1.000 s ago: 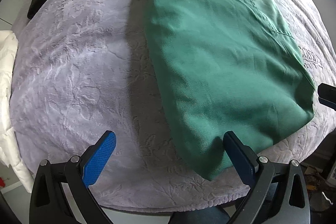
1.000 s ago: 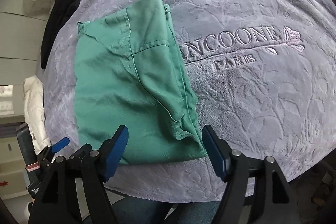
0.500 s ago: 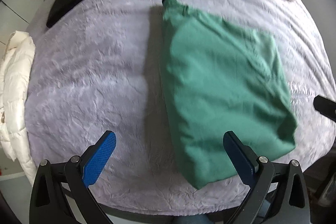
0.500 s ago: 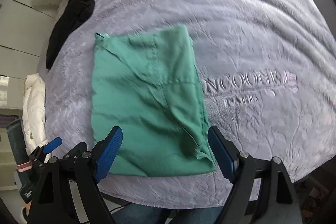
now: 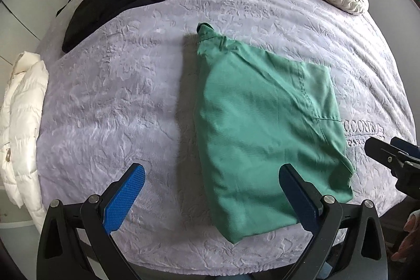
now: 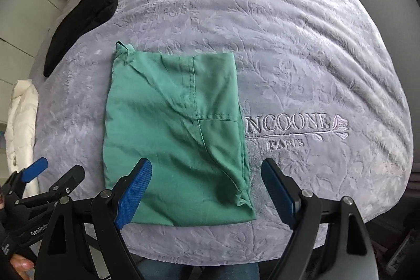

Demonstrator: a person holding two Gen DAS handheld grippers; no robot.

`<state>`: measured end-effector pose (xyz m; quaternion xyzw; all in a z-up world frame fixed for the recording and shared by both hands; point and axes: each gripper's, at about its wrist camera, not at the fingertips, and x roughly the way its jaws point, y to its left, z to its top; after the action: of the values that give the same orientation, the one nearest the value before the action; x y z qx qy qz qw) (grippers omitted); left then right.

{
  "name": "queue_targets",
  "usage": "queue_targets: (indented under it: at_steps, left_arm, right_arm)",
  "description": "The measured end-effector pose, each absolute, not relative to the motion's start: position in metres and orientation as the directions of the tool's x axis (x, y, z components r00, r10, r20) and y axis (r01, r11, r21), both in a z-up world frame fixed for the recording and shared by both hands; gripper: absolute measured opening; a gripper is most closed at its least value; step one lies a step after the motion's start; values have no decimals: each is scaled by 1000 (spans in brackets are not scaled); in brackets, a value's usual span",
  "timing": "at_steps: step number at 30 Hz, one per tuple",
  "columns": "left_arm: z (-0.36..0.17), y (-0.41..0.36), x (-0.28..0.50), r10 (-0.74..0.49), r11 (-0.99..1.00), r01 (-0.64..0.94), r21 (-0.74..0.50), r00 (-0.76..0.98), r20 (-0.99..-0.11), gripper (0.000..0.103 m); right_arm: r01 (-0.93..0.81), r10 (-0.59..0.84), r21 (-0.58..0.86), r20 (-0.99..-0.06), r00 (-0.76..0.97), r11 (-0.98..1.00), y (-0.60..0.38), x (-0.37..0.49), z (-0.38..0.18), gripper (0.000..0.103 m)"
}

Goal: Fold large clothes

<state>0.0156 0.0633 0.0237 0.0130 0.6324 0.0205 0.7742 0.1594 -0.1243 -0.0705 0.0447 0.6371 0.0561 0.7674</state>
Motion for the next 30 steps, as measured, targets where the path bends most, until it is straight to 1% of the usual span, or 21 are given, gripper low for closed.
queue_targets:
  at_steps: [4, 30]
  left_arm:
    - [24, 61, 15, 55, 998, -14, 53, 201, -978, 102]
    - [25, 55, 16, 68, 998, -3, 68, 206, -976, 102]
  right_arm:
    - [-50, 115, 107, -973, 198, 993, -120, 159, -67, 87]
    - [-29, 118, 114, -971, 208, 993, -120, 160, -61, 88]
